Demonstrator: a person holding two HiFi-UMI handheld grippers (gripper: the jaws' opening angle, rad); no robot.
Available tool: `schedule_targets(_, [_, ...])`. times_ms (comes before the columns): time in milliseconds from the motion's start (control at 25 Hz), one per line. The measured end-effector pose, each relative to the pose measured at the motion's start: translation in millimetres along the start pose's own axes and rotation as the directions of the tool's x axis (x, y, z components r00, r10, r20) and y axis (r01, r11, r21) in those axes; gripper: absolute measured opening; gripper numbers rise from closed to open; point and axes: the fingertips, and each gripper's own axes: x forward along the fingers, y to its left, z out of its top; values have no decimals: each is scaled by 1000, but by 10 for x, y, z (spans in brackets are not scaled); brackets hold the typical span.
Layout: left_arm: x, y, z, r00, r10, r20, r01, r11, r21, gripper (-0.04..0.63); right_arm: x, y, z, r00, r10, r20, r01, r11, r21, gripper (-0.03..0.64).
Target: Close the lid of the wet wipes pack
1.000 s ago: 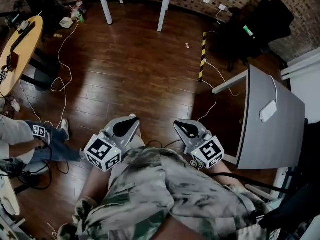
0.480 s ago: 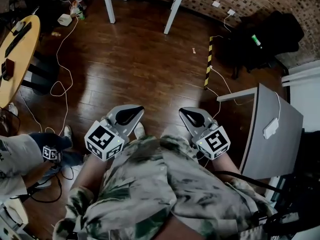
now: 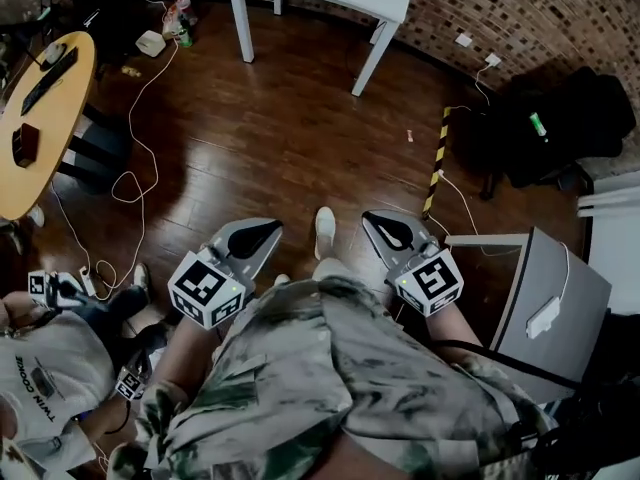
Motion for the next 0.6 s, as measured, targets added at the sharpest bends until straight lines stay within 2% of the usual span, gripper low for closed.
schedule_targets(320, [931, 747, 776, 996, 85, 22, -86, 996, 20, 2, 646, -1287, 323, 995, 85, 43, -83, 996, -33, 8])
schedule_targets(600, [1756, 1143, 1204, 993, 110, 37, -111, 993, 35, 2, 949, -2168, 274, 991, 128, 32, -127, 992, -23, 8])
